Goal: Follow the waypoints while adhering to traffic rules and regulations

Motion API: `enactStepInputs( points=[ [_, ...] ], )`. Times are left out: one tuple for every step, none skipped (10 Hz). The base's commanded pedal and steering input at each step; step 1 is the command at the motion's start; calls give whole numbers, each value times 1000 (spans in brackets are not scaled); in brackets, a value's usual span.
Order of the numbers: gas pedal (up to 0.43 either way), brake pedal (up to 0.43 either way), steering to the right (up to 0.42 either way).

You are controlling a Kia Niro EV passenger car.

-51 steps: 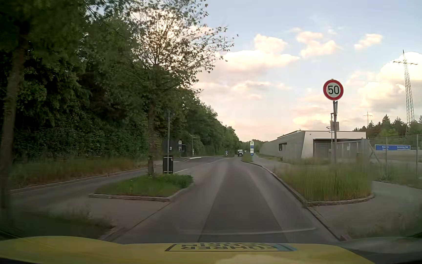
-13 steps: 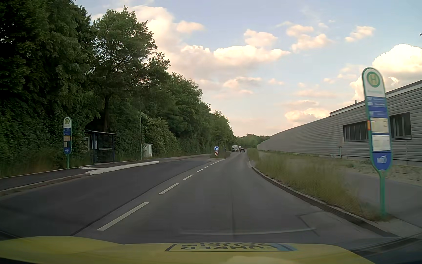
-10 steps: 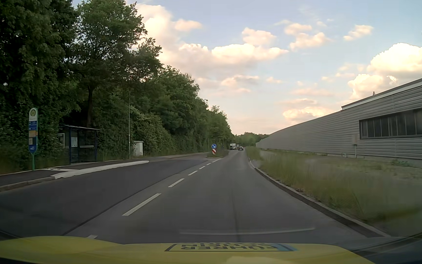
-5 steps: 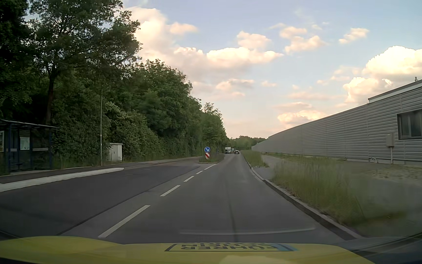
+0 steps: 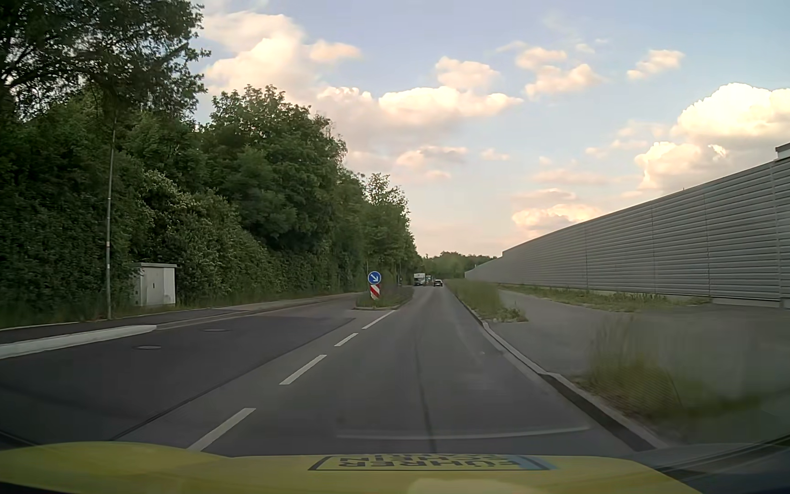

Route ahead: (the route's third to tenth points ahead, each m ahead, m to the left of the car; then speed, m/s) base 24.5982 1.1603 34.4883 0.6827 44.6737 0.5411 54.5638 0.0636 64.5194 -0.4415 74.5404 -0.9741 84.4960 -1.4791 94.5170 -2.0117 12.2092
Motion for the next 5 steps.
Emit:
enactStepInputs(
  points=[
    [110, 0, 11],
    [110, 0, 11],
    [110, 0, 11],
    [110, 0, 11],
    [110, 0, 11]
  ],
)
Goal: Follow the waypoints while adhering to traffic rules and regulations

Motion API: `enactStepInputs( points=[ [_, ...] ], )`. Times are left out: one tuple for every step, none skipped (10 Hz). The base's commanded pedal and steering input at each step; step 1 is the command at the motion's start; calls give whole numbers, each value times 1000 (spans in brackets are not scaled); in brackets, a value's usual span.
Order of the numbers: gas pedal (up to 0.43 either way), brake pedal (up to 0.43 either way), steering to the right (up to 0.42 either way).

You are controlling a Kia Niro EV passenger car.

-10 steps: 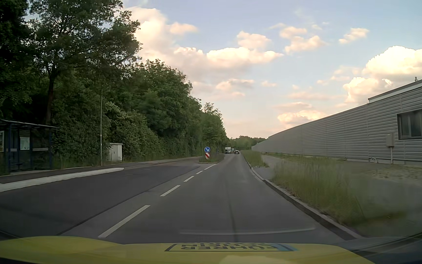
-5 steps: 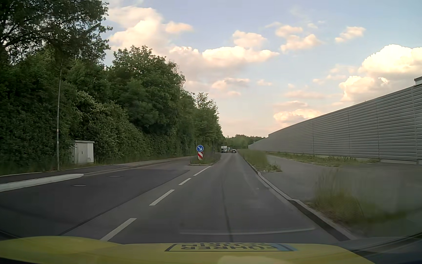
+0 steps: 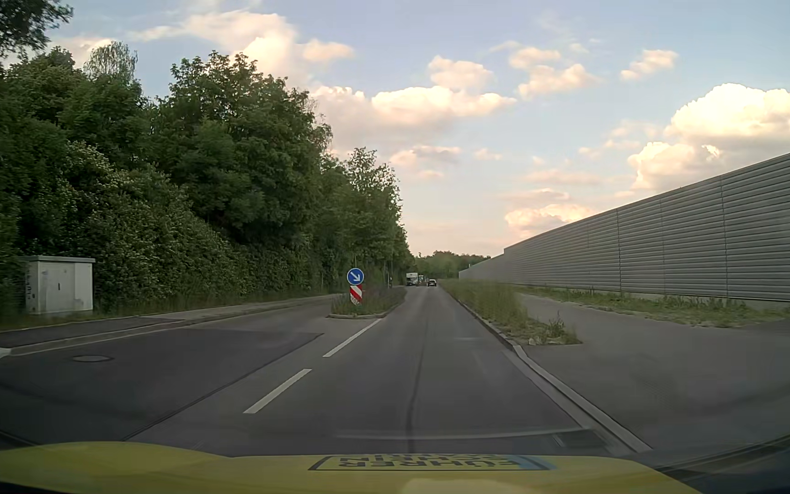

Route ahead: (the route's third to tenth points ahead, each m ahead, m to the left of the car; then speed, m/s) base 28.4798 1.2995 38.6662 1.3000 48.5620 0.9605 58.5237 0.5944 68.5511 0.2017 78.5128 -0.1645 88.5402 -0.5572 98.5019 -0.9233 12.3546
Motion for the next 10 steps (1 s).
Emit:
enactStepInputs(
  points=[
    [110, 0, 11],
    [110, 0, 12],
    [110, 0, 12],
    [110, 0, 12],
    [110, 0, 12],
    [110, 0, 12],
    [110, 0, 12],
    [110, 0, 12],
    [110, 0, 12],
    [87, 0, 12]
  ],
)
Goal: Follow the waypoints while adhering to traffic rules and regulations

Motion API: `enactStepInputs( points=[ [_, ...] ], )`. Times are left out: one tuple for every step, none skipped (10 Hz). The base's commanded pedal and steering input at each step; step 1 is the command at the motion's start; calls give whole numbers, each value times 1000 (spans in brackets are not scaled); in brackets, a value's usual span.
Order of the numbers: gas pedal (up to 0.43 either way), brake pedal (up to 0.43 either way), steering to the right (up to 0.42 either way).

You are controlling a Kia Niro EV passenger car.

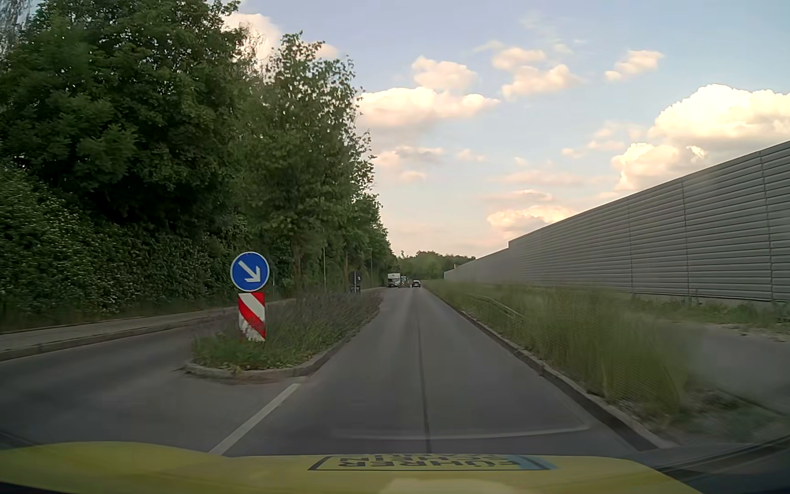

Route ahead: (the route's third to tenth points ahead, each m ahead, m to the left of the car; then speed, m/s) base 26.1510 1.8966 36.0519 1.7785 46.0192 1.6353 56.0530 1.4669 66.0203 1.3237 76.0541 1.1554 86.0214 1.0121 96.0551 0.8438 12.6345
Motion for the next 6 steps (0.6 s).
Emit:
enactStepInputs(
  points=[
    [87, 0, 12],
    [87, 0, 11],
    [87, 0, 7],
    [87, 0, 3],
    [87, 0, 3],
    [87, 0, 2]
  ],
)
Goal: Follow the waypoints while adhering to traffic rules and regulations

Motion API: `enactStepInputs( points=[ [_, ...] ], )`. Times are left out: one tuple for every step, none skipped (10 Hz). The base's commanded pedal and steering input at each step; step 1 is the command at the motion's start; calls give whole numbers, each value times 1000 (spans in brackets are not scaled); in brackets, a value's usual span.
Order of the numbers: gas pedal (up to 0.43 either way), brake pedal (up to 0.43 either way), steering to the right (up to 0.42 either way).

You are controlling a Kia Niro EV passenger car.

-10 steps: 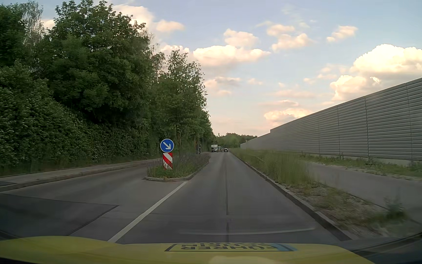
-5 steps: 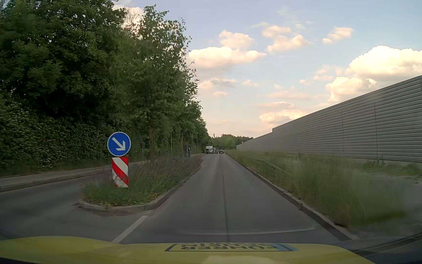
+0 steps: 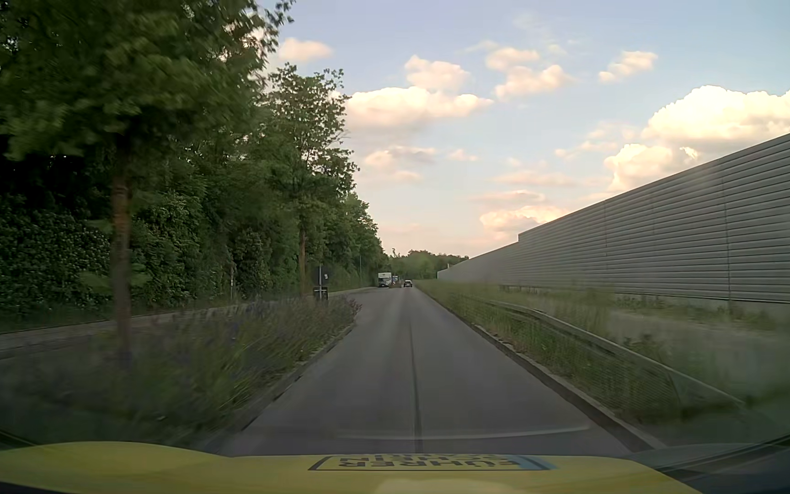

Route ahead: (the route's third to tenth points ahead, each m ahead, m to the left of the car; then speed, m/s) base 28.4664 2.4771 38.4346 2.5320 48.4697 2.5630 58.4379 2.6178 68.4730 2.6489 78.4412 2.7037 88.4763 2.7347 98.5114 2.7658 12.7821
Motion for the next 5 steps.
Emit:
enactStepInputs(
  points=[
    [87, 0, -2],
    [87, 0, -3],
    [87, 0, -4],
    [87, 0, -4],
    [87, 0, -4]
  ],
)
